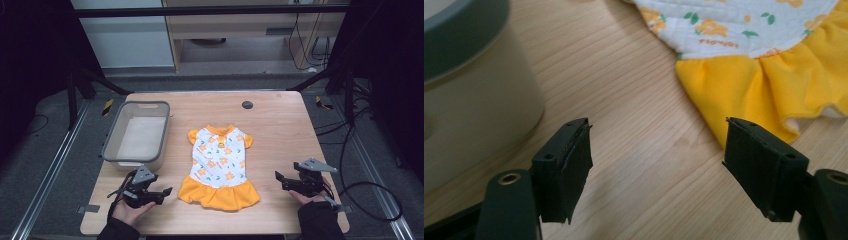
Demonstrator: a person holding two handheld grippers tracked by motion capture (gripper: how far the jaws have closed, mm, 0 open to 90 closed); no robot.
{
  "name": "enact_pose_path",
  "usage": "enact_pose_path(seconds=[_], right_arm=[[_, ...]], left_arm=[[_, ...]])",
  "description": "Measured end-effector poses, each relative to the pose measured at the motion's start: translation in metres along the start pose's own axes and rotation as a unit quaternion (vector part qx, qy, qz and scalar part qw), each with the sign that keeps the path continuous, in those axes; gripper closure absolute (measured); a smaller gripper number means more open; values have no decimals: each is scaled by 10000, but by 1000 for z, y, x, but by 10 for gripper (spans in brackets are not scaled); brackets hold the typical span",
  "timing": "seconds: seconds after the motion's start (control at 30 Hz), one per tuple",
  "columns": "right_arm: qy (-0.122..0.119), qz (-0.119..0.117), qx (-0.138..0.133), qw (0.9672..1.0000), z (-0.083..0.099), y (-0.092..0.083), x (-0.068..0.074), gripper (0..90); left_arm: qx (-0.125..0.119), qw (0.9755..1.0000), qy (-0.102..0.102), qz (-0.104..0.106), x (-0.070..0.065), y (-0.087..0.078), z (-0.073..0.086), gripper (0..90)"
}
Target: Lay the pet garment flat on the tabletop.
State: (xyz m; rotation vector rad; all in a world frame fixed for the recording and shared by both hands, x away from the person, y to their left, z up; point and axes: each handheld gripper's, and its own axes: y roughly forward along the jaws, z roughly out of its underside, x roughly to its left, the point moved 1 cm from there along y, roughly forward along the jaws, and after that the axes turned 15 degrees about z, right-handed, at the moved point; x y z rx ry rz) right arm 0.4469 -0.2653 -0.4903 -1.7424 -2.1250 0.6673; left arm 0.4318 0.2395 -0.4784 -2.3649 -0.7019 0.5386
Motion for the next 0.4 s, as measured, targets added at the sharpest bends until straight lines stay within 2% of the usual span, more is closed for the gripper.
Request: enact_pose_path(seconds=[0.1, 0.2, 0.23, 0.4], right_arm=[[53, 75, -16, 10000, 2, -2, -7, 163], [87, 140, -21, 9999, 4, -2, -11, 160], [111, 189, 5, 9998, 5, -2, -14, 158], [82, 254, 30, 9996, 7, -1, -16, 152]], left_arm=[[-100, 9997, -144, -165, 8, -13, 9, 254], [-130, 9993, -238, -259, 13, -17, 13, 254], [-188, 9987, -337, -323, 17, -22, 16, 254], [-217, 9979, -402, -468, 23, -27, 20, 252]])
